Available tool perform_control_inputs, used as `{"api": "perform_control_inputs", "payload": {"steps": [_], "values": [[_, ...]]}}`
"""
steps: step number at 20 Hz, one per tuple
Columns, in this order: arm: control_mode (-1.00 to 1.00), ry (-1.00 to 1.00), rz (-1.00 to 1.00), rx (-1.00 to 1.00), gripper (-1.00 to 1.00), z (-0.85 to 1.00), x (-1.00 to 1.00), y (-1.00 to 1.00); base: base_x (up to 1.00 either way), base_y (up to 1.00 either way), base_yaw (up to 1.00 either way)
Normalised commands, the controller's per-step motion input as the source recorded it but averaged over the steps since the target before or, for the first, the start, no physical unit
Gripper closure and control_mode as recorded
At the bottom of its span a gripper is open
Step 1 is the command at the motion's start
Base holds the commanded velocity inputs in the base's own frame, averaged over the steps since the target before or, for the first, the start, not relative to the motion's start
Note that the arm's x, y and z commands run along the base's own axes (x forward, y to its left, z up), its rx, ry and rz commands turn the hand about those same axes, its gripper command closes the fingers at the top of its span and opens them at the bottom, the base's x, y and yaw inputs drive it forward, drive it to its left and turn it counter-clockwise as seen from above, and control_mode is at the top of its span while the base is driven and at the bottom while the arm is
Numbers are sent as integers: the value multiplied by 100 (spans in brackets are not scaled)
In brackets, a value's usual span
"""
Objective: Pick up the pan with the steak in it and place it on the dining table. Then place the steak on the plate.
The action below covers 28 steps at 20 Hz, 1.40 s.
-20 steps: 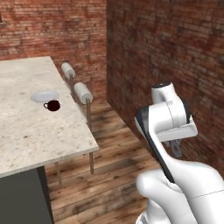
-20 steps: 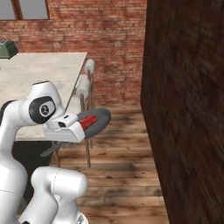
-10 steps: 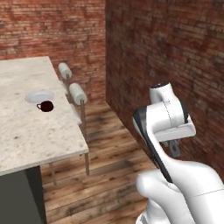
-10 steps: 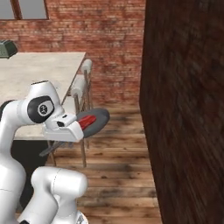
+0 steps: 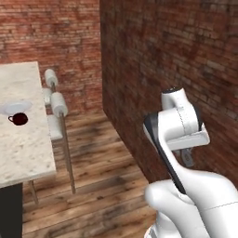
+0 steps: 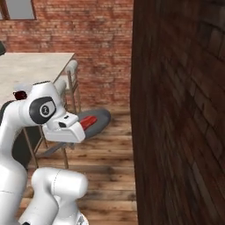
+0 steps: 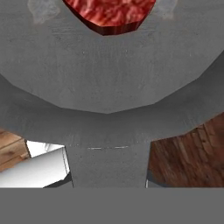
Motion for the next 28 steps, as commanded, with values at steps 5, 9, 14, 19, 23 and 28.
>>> {"api": "perform_control_inputs", "payload": {"steps": [5,9,14,19,23,28], "values": [[100,0,0,0,100,0,0,0,96,-15,0],[100,0,0,0,100,0,0,0,100,-5,0],[100,0,0,0,100,0,0,0,100,-13,-1],[100,0,0,0,100,0,0,0,100,-32,-5],[100,0,0,0,100,0,0,0,75,-63,-12],[100,0,0,0,100,0,0,0,88,-49,-9]]}}
